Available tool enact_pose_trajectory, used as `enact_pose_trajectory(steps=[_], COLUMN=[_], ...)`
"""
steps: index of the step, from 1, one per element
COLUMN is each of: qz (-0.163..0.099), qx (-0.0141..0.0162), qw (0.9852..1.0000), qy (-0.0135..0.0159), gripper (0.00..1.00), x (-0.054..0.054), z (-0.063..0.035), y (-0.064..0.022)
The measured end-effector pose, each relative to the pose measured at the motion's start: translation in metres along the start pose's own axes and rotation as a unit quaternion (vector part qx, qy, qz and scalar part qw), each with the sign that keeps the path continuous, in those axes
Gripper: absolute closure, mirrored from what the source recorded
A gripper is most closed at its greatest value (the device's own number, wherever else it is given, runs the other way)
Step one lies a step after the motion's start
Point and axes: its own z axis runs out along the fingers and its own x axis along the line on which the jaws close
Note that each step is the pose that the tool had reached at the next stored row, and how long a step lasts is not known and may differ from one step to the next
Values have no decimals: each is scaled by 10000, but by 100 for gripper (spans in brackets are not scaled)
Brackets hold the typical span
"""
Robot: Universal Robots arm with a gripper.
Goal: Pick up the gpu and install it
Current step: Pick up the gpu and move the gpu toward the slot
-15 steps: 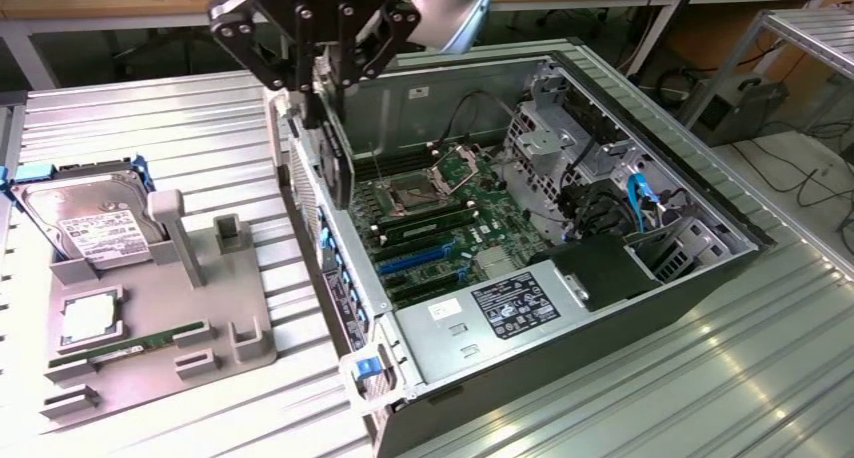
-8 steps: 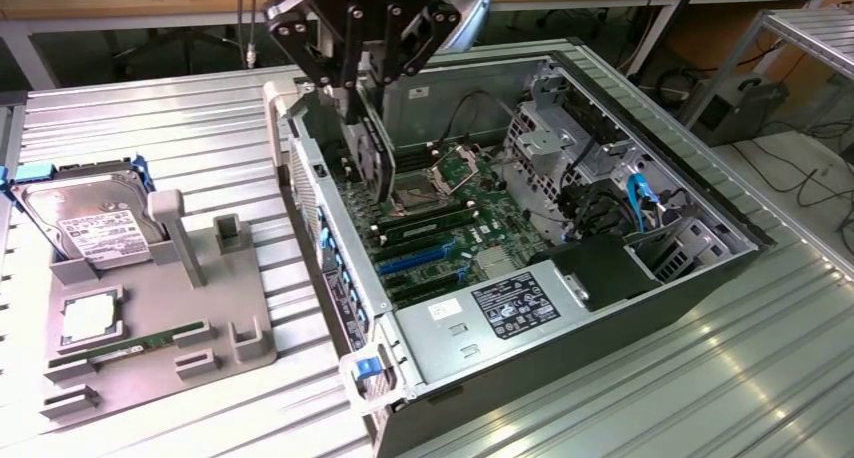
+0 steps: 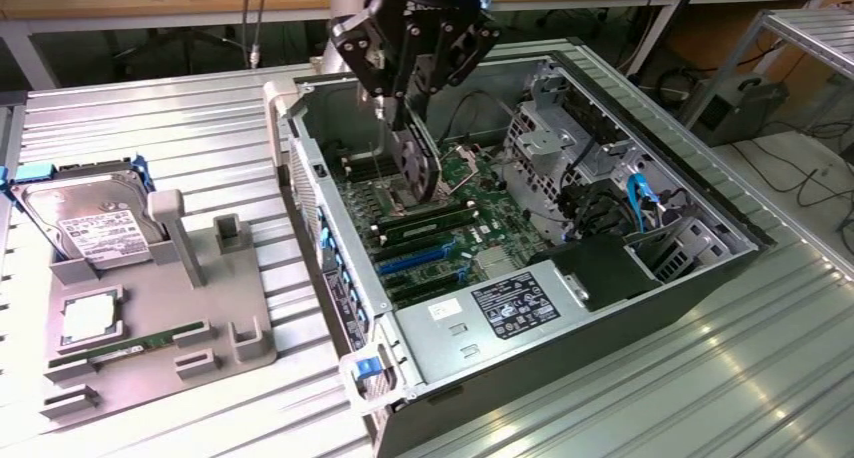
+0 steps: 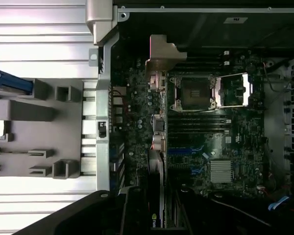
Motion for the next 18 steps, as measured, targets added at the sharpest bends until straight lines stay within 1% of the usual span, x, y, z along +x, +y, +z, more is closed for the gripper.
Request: enact_pose_trajectory(steps=[2,4,6,8,10,11,14,16,18], qz=[1,1,0,0,1,-2,-8,-8,-9], qx=[11,29,53,67,84,92,101,100,101], qw=[10000,10000,10000,10000,10000,10000,9999,9999,9999], qy=[1,2,3,4,5,6,8,10,14], gripper=[74,74,74,74,74,74,74,74,74], x=[-94,-208,-367,-460,-586,-669,-835,-874,-875], z=[40,87,154,194,247,282,355,372,372], y=[2,6,13,16,20,23,36,41,41])
